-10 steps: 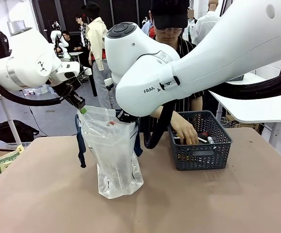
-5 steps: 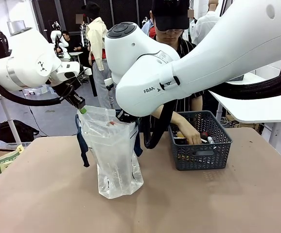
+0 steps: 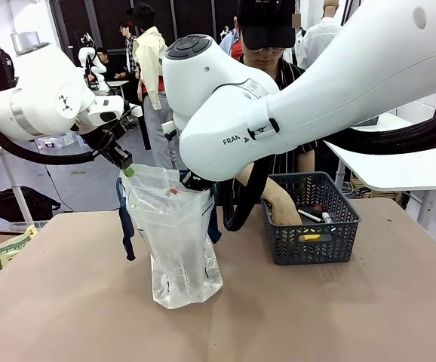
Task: Transfer purchased items from the store into the shopping bag.
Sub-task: Move the Reusable shopping bag to the right side of the table.
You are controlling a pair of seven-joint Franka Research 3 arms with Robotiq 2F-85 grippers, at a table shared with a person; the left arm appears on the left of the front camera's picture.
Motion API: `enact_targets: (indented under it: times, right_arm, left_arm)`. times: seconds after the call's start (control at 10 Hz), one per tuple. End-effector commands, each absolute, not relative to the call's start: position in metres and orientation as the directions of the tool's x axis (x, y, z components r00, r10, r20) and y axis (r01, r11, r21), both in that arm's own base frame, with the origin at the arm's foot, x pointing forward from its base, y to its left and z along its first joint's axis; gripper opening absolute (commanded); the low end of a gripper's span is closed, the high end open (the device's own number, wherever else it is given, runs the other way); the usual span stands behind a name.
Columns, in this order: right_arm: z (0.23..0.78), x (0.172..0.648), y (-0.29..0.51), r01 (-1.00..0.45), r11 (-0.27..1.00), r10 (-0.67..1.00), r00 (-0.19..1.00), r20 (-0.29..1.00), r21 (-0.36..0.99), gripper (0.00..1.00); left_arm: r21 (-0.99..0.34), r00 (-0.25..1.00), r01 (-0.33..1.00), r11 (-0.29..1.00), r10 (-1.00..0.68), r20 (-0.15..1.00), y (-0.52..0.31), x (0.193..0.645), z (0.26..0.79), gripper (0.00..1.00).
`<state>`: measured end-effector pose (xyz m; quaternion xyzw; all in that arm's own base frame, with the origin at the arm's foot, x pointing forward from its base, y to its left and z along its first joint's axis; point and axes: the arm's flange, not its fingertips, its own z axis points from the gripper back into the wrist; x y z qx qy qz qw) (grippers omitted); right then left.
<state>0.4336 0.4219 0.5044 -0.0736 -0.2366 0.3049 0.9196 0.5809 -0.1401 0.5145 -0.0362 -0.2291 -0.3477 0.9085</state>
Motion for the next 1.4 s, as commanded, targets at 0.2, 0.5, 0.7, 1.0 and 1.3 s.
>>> enact_targets:
  times: [0.2, 0.5, 0.7, 1.0, 1.3]
  right_arm:
    - [0.505, 0.4326, 0.4174, -0.538, 0.799, 0.6, 0.703, 0.381, -0.267, 0.0]
    - [0.505, 0.4326, 0.4174, -0.538, 0.799, 0.6, 0.703, 0.381, -0.267, 0.0]
    - [0.505, 0.4326, 0.4174, -0.538, 0.799, 0.6, 0.703, 0.381, -0.267, 0.0]
    - [0.505, 0.4326, 0.4174, -0.538, 0.799, 0.6, 0.703, 0.381, -0.267, 0.0]
    - [0.505, 0.4326, 0.4174, -0.538, 0.799, 0.6, 0.703, 0.381, -0.267, 0.0]
  left_arm:
    - [0.095, 0.653, 0.638, 0.764, -0.603, 0.458, -0.1355, 0.5772, 0.5148, 0.0]
    - [0.095, 0.653, 0.638, 0.764, -0.603, 0.458, -0.1355, 0.5772, 0.5148, 0.0]
    - [0.095, 0.653, 0.638, 0.764, -0.603, 0.458, -0.1355, 0.5772, 0.5148, 0.0]
    - [0.095, 0.653, 0.638, 0.764, -0.603, 0.458, -0.1355, 0.5772, 0.5148, 0.0]
    - [0.095, 0.653, 0.638, 0.764, -0.603, 0.458, -0.1355, 0.5772, 0.5148, 0.0]
